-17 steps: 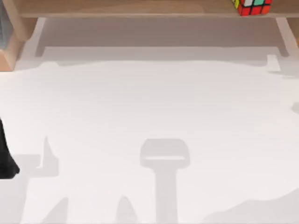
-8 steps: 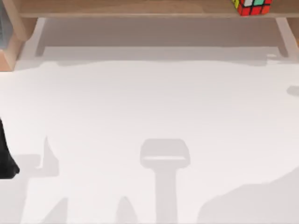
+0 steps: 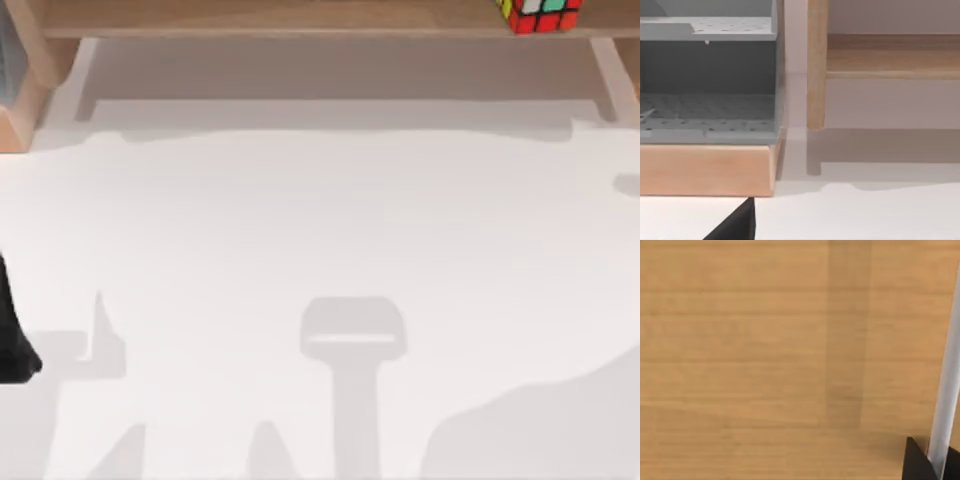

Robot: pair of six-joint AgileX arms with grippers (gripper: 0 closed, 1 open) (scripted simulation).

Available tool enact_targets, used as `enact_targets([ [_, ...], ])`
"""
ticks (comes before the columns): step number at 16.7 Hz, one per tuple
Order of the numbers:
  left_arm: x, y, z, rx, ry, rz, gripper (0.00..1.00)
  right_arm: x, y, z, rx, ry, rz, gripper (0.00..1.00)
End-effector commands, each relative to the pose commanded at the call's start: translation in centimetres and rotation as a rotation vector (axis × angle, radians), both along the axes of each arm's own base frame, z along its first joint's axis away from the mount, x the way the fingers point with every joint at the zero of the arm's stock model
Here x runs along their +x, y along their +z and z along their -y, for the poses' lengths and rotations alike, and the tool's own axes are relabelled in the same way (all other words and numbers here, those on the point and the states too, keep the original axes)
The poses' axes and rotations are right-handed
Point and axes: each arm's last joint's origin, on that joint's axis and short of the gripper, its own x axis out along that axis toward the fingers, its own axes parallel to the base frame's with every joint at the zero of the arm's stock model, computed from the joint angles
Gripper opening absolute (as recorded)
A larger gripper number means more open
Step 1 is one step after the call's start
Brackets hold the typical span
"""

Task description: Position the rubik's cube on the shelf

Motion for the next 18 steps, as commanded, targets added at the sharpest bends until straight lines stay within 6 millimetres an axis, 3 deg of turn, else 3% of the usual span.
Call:
enact_targets([
  [12,0.00,0.00,0.00,0.000,0.000,0.000,1.00,0.00,0.00,0.00,0.000,0.000,0.000,0.98],
  [18,0.00,0.00,0.00,0.000,0.000,0.000,1.00,0.00,0.00,0.00,0.000,0.000,0.000,1.00],
])
